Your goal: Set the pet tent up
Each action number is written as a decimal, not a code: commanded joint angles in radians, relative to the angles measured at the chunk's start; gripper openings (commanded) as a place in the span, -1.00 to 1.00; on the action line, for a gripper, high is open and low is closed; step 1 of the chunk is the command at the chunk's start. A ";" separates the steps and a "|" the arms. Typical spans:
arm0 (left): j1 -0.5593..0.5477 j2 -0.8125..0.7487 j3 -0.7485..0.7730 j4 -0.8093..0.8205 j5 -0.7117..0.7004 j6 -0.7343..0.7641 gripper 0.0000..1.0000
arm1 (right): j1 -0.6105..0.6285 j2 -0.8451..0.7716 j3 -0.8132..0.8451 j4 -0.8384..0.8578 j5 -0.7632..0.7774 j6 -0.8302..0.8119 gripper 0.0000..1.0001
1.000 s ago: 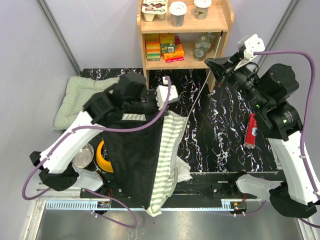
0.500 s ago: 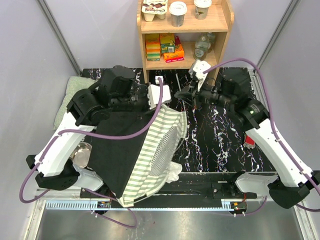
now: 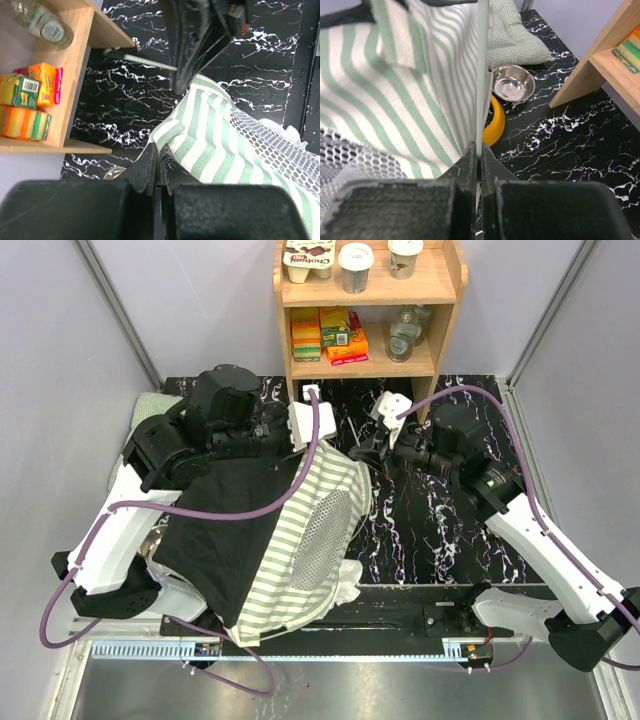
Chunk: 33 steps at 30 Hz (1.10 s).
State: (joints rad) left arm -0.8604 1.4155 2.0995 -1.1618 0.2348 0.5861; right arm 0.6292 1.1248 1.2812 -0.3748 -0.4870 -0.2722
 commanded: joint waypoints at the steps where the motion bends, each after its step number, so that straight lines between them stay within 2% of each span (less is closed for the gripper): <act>1: 0.026 -0.066 0.008 0.139 -0.040 -0.068 -1.00 | 0.043 -0.033 -0.111 0.045 0.014 -0.002 -1.00; 5: 0.026 -0.061 0.027 0.107 -0.009 -0.080 -1.00 | 0.084 -0.031 -0.144 0.047 0.004 -0.024 -1.00; 12: 0.037 -0.047 0.073 0.099 -0.002 -0.078 -1.00 | 0.142 0.013 -0.140 -0.053 0.056 -0.087 -1.00; 22: 0.067 -0.052 0.103 0.096 -0.022 -0.025 -1.00 | 0.155 0.053 -0.212 -0.003 0.071 -0.082 -1.00; 25: 0.067 -0.061 0.042 0.093 0.012 -0.026 -1.00 | 0.153 0.073 -0.226 0.054 0.062 -0.068 -1.00; 30: 0.067 -0.078 -0.145 0.094 0.110 -0.078 -1.00 | 0.152 0.093 -0.221 0.113 0.021 -0.055 -1.00; 33: 0.067 -0.066 -0.156 0.093 0.117 -0.110 -1.00 | 0.153 0.092 -0.229 0.112 0.011 -0.056 -1.00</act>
State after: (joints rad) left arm -0.7994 1.3647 1.9537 -1.1770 0.2966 0.5228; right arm 0.7670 1.1919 1.0908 -0.1585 -0.4313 -0.3164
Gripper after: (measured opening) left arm 0.035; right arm 0.020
